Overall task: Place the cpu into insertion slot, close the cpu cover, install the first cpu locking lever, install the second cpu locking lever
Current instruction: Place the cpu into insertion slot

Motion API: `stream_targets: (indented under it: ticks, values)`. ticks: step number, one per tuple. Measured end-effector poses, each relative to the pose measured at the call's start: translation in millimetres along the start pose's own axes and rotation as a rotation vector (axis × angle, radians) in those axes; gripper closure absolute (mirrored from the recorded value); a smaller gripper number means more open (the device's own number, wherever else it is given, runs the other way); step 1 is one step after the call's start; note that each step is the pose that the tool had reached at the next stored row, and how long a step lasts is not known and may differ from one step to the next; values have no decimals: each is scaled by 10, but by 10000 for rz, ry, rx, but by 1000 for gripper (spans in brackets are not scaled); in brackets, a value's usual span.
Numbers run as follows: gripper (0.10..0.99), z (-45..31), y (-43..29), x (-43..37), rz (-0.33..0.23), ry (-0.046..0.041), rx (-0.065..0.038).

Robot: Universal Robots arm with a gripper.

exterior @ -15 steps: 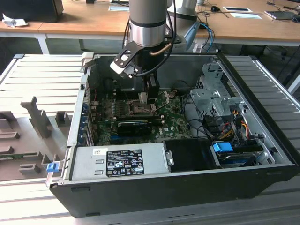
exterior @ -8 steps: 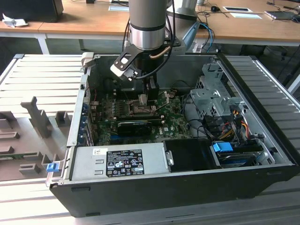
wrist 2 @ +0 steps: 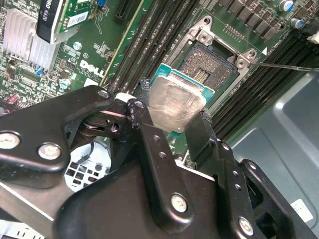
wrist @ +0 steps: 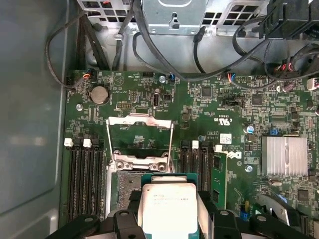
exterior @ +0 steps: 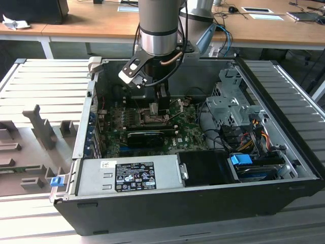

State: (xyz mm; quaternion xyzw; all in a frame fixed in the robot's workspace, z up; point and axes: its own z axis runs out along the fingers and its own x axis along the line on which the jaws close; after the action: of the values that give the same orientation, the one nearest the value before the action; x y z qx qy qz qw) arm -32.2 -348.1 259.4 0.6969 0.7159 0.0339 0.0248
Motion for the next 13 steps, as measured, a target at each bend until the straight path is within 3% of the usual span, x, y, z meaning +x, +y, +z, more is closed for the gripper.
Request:
stream_targets:
  ticks: [13]
  values:
    - [557, 64, -16, 85, 37, -5, 0]
